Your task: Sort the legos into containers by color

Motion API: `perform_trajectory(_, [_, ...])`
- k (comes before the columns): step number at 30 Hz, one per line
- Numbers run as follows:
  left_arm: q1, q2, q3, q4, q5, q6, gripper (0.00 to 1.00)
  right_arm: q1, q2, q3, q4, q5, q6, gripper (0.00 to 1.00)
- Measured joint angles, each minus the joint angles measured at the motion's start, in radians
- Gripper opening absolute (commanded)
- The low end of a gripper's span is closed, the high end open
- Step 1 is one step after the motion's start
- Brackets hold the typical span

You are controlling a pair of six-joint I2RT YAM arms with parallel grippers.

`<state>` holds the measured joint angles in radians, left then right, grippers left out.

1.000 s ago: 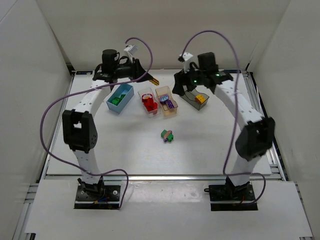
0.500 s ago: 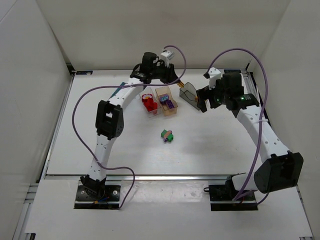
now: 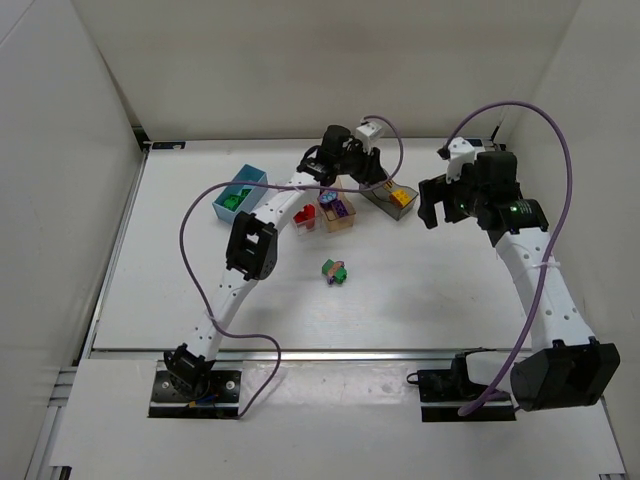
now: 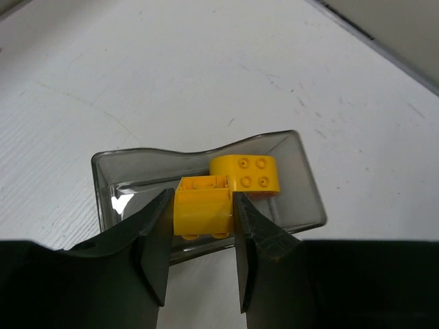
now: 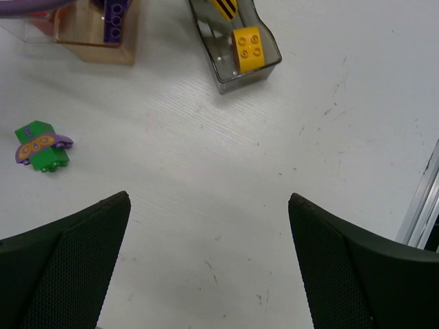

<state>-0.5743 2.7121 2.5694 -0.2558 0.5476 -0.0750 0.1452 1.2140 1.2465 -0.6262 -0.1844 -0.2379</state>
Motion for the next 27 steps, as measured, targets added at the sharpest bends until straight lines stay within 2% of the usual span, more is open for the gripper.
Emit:
perform_trajectory(1, [0.0,0.011,0.003,0.001,-0.01,0.0,0.34,-0.011,-0.001,0.0,-0.01,-0.001,0.0,0.99])
perform_trajectory(2, [0.0,0.02,0.004,0.0,-0.018,0.0,0.46,-0.023,-0.002,0.0,-0.023,-0.001,0.001,0.99])
perform_trajectory(3, [0.0,0.029,0.005,0.001,-0.026,0.0,0.53,-0.033,-0.003,0.0,-0.032,-0.002,0.002,0.99])
perform_trajectory(4, [0.0,0.035,0.006,0.001,-0.039,0.0,0.67,-0.042,-0.004,0.0,-0.041,-0.004,0.003,0.99])
perform_trajectory(7, [0.001,0.048,0.011,0.005,-0.064,0.002,0.78,-0.057,-0.005,0.0,-0.063,-0.011,0.006,0.99])
perform_trajectory(13, [0.005,0.033,0.013,0.023,-0.072,-0.025,0.88,-0.06,0.001,-0.003,-0.079,-0.101,0.0,0.95])
perform_trajectory(14, [0.008,0.023,0.013,0.015,-0.07,-0.031,0.88,-0.06,0.006,-0.007,-0.078,-0.123,-0.01,0.95])
perform_trajectory(16, [0.014,-0.013,0.012,-0.014,-0.063,-0.05,0.99,-0.06,0.028,-0.013,-0.084,-0.174,-0.035,0.94])
perform_trajectory(18, [0.028,-0.079,0.003,-0.077,-0.05,-0.067,0.99,-0.06,0.074,-0.013,-0.089,-0.237,-0.067,0.94])
perform_trajectory(23, [0.132,-0.434,-0.172,-0.235,0.053,-0.071,0.99,0.0,0.225,0.009,-0.133,-0.343,-0.15,0.92])
perform_trajectory(27, [0.277,-0.755,-0.375,-0.32,0.113,-0.019,0.99,0.146,0.343,0.064,-0.168,-0.354,-0.239,0.93])
